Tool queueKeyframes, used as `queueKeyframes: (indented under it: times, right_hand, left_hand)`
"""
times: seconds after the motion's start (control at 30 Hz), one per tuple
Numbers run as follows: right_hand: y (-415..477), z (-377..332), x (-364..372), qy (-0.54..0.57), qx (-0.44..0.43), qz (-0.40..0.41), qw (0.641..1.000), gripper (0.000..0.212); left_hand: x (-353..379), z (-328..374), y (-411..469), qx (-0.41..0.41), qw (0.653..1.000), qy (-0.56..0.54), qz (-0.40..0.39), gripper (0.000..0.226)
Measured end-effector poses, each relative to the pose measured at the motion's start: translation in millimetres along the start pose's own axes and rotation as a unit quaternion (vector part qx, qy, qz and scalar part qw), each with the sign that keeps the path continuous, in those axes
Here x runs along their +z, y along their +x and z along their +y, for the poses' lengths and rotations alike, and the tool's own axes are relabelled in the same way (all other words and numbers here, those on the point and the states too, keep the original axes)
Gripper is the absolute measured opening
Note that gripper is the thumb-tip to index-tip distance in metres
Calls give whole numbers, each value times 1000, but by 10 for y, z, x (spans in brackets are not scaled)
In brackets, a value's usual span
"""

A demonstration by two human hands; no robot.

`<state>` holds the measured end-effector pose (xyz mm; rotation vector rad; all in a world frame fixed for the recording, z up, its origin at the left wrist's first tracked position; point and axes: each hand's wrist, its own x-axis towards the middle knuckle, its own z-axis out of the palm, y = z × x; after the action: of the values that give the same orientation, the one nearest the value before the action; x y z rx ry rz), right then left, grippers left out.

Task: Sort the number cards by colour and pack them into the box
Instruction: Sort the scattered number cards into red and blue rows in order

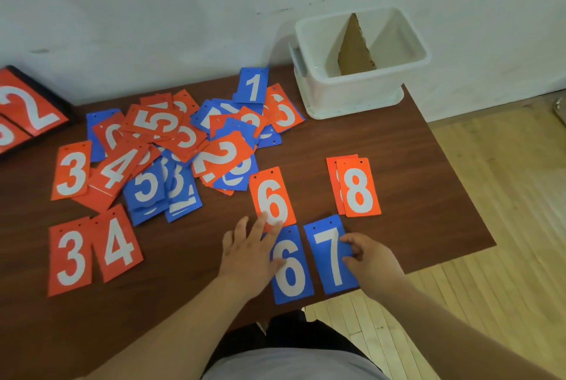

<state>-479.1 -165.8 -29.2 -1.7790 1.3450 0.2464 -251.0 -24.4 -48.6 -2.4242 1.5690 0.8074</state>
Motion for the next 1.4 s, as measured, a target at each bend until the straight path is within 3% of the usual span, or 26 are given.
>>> queueKeyframes:
  times: [0.23, 0.53, 0.77, 1.03, 1.23, 1.4]
  right_hand:
    - [10, -40, 145, -163, -46, 30, 985, 42]
    - [34, -332, -27, -133, -75, 54, 987, 45]
    - [160, -1038, -78, -113, -150, 71, 980, 44]
    - [309, -1958, 318, -134, -210, 23, 968, 52]
    - [386, -2495, 858, -154, -222, -9, 963, 55]
    - [508, -2861, 1416, -148, -160, -14, 976, 43]
  left_hand:
    - [25, -40, -84, -23, 1000, -12, 8, 78]
    - [-85, -28, -155, -16, 998, -36, 58, 73]
    - [-509, -619, -395, -145, 981, -66, 114, 74]
    - [-658, -1564, -763, -265, 954, -91, 108, 78]
    - [-657, -2073, -787, -260, 957, -89, 91, 75]
    - [-788, -2486, -569, -195, 976, -58, 76, 72]
